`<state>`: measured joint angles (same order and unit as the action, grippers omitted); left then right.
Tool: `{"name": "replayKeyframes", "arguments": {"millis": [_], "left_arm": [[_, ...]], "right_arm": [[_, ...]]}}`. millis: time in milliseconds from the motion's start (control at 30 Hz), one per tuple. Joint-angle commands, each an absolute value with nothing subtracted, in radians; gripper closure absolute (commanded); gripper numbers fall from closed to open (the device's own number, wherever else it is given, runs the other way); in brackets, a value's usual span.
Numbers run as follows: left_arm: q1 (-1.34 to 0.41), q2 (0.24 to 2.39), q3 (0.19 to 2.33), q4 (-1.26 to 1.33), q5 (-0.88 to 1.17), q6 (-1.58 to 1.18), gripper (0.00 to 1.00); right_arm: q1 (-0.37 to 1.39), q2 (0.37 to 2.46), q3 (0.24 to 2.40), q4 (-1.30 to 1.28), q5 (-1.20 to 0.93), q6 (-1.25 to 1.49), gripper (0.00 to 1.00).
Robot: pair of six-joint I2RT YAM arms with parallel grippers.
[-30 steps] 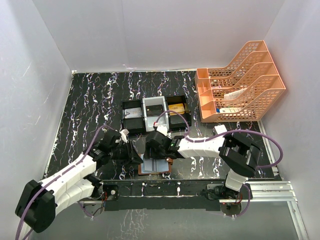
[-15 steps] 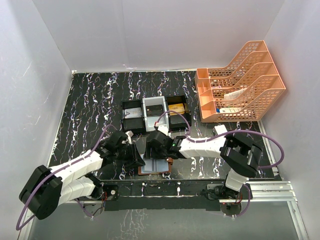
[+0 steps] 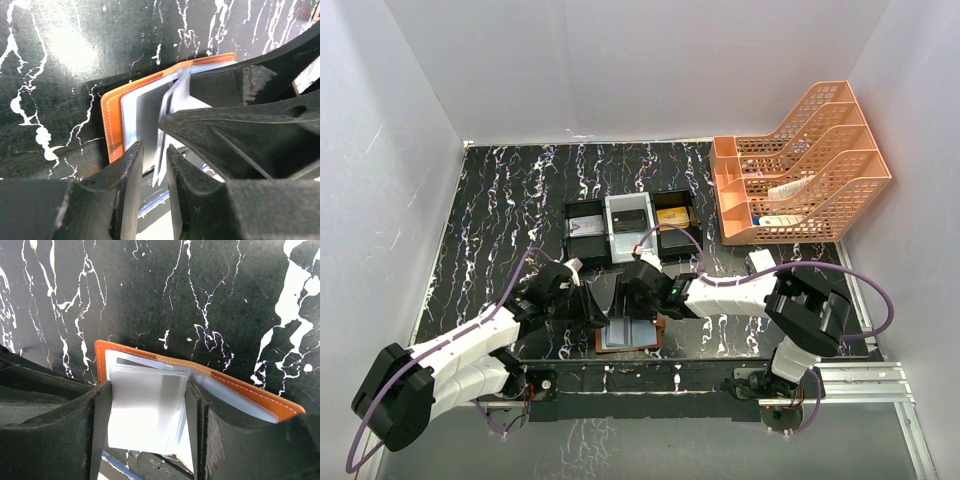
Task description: Take the credit cards out of the card holder
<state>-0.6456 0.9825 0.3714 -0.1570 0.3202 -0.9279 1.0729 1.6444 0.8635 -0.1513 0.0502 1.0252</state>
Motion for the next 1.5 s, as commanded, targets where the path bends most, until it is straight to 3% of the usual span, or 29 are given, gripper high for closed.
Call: {"name": "replayKeyframes", "arguments": {"millis": [0, 367, 633, 833, 1133, 1467], "left_arm": [[-0.65, 1.006, 0.342, -0.16, 0.325, -0.927, 0.77], [-0.652, 1.006, 0.341, -0.177, 0.304, -0.921, 0.79], [-0.653, 0.918, 0.392, -0.241, 0.279, -0.931, 0.6], [-0.655, 0.852, 0.375, -0.207, 0.314, -0.948, 0.56], [-0.658, 0.904, 0.316, -0.031, 0.468, -0.946, 0.62], [-0.672, 1.034, 0.304, 0.079, 0.479, -0.951, 0.78]], "right_arm": [[1.069, 1.626, 0.831, -0.141, -0.003, 1.044, 0.52], [1.062, 1.631, 0.824, -0.127, -0.02, 1.046, 0.52], [1.057, 1.63, 0.824, -0.121, -0.028, 1.051, 0.52], [1.055, 1.632, 0.826, -0.123, -0.031, 1.052, 0.52], [1.053, 1.638, 0.833, -0.116, -0.043, 1.051, 0.52], [1.047, 1.636, 0.825, -0.1, -0.061, 1.045, 0.51]]}}
